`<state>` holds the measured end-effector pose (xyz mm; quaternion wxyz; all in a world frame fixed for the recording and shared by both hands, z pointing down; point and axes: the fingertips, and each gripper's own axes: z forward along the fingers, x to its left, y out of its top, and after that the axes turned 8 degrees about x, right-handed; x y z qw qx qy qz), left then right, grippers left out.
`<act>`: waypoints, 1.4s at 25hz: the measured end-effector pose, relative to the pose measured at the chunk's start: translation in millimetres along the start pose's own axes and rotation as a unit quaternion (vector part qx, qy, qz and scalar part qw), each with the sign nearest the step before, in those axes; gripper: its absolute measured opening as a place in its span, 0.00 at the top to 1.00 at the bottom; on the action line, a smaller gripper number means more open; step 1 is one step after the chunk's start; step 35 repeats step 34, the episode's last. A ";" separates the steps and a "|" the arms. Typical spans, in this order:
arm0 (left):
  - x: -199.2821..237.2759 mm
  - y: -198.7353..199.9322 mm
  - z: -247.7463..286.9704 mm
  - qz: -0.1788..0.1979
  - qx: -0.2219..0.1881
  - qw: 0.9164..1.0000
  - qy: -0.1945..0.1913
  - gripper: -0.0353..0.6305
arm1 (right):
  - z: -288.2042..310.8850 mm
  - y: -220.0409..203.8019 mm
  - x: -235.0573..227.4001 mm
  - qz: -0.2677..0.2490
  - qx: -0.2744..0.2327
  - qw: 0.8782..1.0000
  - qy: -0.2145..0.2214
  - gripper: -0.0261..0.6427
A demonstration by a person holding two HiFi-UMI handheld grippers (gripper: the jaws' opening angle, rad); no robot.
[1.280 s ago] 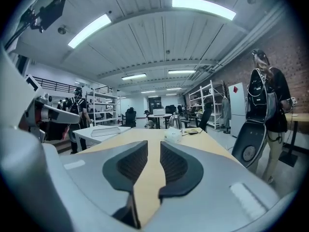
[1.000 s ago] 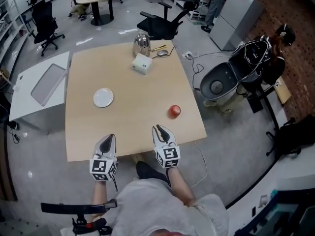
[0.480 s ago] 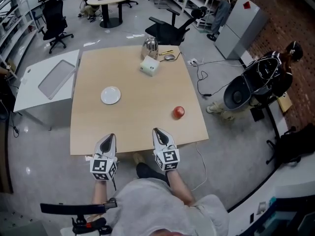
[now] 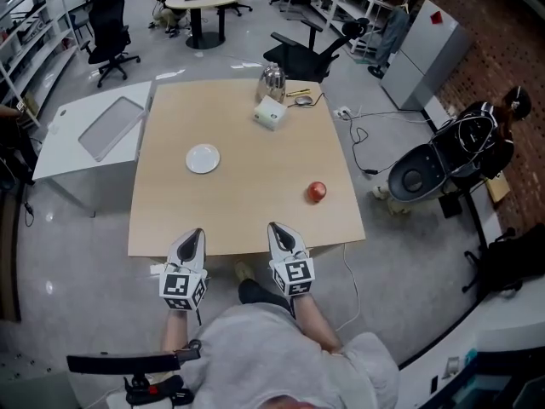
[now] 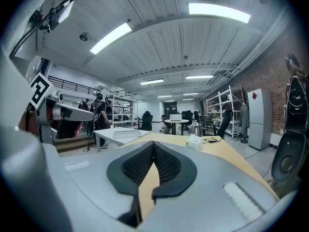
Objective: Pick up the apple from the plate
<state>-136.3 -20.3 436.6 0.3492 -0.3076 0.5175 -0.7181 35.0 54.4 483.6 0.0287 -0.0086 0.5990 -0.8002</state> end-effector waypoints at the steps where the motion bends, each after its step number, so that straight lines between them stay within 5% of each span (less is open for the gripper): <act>1: 0.8 0.1 -3.1 0.000 -0.001 1.000 0.002 0.92 | -1.6 -0.2 3.0 0.000 0.001 1.000 0.001 0.95; 35: 11.4 -9.8 -21.4 0.007 -0.005 1.000 0.008 0.92 | -2.7 -6.8 33.9 -0.006 0.001 1.000 0.025 0.95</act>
